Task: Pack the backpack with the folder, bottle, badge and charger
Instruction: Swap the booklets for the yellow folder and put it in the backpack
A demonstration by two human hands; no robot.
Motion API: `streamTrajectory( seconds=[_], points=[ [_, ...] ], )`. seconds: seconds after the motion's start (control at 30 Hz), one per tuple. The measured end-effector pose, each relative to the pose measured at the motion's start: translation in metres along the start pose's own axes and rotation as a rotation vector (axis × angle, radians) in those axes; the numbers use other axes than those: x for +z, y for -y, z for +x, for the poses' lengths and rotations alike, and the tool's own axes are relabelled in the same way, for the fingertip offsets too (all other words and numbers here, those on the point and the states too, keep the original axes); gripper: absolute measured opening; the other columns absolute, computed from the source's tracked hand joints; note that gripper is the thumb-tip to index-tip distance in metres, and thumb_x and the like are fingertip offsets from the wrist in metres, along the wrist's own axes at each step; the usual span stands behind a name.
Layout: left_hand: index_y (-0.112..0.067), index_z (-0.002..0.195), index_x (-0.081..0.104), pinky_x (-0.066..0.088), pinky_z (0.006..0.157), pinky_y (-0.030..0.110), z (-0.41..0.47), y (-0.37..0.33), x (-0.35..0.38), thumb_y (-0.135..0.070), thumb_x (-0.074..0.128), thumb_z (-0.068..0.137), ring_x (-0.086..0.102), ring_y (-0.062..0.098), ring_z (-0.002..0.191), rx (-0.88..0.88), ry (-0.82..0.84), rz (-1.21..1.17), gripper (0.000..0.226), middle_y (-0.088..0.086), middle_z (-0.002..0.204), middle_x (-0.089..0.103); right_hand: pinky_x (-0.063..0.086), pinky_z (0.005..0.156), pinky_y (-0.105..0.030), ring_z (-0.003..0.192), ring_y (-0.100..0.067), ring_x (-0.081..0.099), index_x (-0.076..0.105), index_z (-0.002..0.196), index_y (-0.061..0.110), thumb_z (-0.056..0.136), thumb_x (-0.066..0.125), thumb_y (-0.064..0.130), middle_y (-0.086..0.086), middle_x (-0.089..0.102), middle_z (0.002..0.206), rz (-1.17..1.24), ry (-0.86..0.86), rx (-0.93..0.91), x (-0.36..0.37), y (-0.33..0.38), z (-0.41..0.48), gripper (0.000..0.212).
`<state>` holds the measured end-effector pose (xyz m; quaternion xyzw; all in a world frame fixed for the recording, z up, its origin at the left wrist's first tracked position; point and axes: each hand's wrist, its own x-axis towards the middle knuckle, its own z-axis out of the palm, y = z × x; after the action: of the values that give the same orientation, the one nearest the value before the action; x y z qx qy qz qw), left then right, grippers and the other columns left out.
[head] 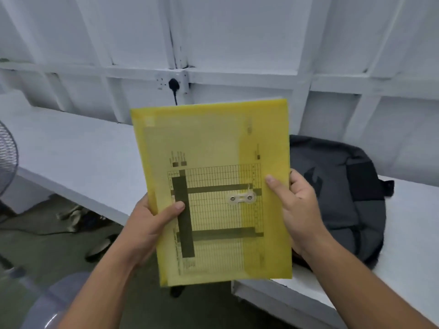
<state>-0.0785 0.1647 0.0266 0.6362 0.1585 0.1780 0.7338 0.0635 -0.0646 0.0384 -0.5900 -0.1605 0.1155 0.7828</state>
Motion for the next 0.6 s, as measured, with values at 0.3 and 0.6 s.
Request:
streamTrajectory(
  seconds=[0.3,0.6],
  points=[
    [-0.016,0.123,0.065,0.059,0.09,0.048,0.058,0.023,0.026,-0.013,0.065,0.089,0.072,0.03,0.108,-0.06,0.322,0.017,0.034,0.01,0.118,0.075,0.062,0.079,-0.039,0.1,-0.021,0.074,0.062,0.122,0.016,0.101,0.055,0.018,-0.002,0.076,0.111,-0.207,-0.203,-0.027,-0.036,0.0,-0.039,0.022],
    [-0.017,0.121,0.067,0.055,0.094,0.054,0.06,0.035,0.043,-0.018,0.076,0.087,0.071,0.033,0.109,-0.105,0.402,0.013,0.035,0.012,0.119,0.074,0.045,0.091,-0.02,0.11,0.005,0.055,0.06,0.117,0.045,0.093,0.064,0.024,0.025,0.063,0.115,-1.131,0.049,0.035,-0.142,-0.023,-0.065,0.032]
  ],
)
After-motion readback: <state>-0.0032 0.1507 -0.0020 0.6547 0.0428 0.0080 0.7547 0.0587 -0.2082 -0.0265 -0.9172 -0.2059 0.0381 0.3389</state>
